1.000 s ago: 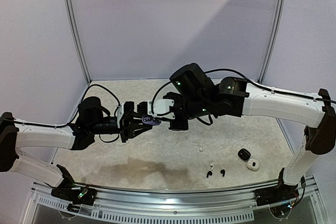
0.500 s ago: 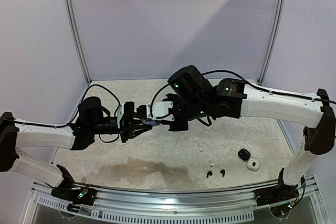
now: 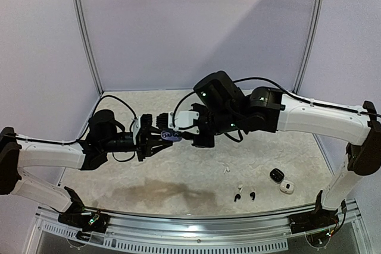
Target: Insert the wireless bluetooth earbuds into the charging case
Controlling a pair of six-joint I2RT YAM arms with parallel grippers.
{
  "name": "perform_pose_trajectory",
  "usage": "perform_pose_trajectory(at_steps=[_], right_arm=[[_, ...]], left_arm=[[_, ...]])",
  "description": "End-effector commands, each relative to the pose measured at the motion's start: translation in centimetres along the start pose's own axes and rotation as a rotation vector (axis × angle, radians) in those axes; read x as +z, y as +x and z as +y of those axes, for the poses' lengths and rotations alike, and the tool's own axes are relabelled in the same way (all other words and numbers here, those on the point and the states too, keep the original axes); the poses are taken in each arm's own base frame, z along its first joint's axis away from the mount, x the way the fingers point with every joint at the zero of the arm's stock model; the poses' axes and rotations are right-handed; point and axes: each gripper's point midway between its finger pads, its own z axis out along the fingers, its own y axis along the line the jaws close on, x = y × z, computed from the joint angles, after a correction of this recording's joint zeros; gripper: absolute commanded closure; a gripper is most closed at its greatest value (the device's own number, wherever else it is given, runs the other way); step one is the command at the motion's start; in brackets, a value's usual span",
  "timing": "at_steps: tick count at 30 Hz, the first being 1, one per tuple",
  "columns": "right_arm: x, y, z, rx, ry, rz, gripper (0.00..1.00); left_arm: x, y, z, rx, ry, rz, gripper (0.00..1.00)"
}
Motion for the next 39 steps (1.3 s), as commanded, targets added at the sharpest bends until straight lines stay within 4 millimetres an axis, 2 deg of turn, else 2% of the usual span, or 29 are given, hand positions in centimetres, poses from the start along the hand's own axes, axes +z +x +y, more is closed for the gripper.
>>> perform_pose_trajectory(at_steps=[1, 3, 5, 7, 9, 10, 11, 13, 15, 18, 21, 23, 25, 28, 31, 34, 39], right_arm=[[-5.9, -5.3, -2.3, 0.124, 0.017, -0.234, 0.73], [-6.2, -6.2, -3.5, 0.200, 0.032, -0.302, 0.70], [-5.5, -6.1, -5.0, 0.282, 0.082, -0.324, 0.68], [-4.4, -5.0, -7.7, 0.379, 0.223, -0.291, 0.67], [-2.5, -3.5, -9.6, 0.481, 0.327, -0.223, 0.66], [-1.4, -2.9, -9.8, 0.503, 0.338, -0.179, 0.66], [-0.4, -2.7, -9.6, 0.516, 0.322, -0.146, 0.66], [2.8, -1.9, -8.1, 0.526, 0.279, -0.063, 0.67], [4.3, -1.4, -6.5, 0.518, 0.244, -0.027, 0.67], [5.3, -0.2, -3.2, 0.489, 0.168, 0.001, 0.67], [4.3, 0.6, -1.5, 0.506, 0.144, 0.007, 0.67], [3.4, 1.4, -1.5, 0.551, 0.164, 0.017, 0.67], [2.5, 2.6, -1.9, 0.586, 0.216, 0.048, 0.67], [1.1, 4.3, -3.7, 0.657, 0.312, 0.089, 0.65], [0.1, 8.0, -5.6, 0.795, 0.377, 0.178, 0.64], [-1.2, 12.9, -6.6, 0.962, 0.459, 0.307, 0.61], [-4.4, 20.9, -6.0, 1.194, 0.569, 0.529, 0.53]], left_arm=[[-0.1, 0.2, 0.5, 0.012, -0.036, 0.005, 1.00], [-0.1, 0.5, 0.4, 0.056, -0.033, 0.015, 1.00], [-0.1, 0.7, 0.1, 0.135, -0.019, 0.023, 1.00], [-0.1, 1.1, -0.3, 0.239, -0.007, 0.038, 1.00], [-0.1, 1.5, -0.3, 0.338, -0.007, 0.058, 1.00], [-0.1, 1.6, 0.0, 0.376, -0.021, 0.068, 1.00], [-0.1, 1.7, 0.2, 0.407, -0.032, 0.076, 1.00], [-0.1, 1.6, 0.7, 0.444, -0.058, 0.085, 1.00], [-0.2, 1.5, 1.2, 0.449, -0.082, 0.092, 1.00], [-0.2, 1.7, 1.7, 0.407, -0.109, 0.103, 1.00], [-0.2, 1.8, 2.0, 0.358, -0.125, 0.110, 1.00], [-0.2, 1.9, 2.0, 0.340, -0.127, 0.113, 1.00], [-0.1, 2.0, 1.9, 0.324, -0.119, 0.114, 1.00], [0.0, 2.0, 1.7, 0.263, -0.107, 0.109, 1.00], [0.0, 2.0, 1.6, 0.179, -0.105, 0.106, 1.00], [-0.1, 2.3, 1.7, 0.094, -0.115, 0.117, 1.00], [0.0, 2.8, 2.1, -0.048, -0.136, 0.140, 1.00]])
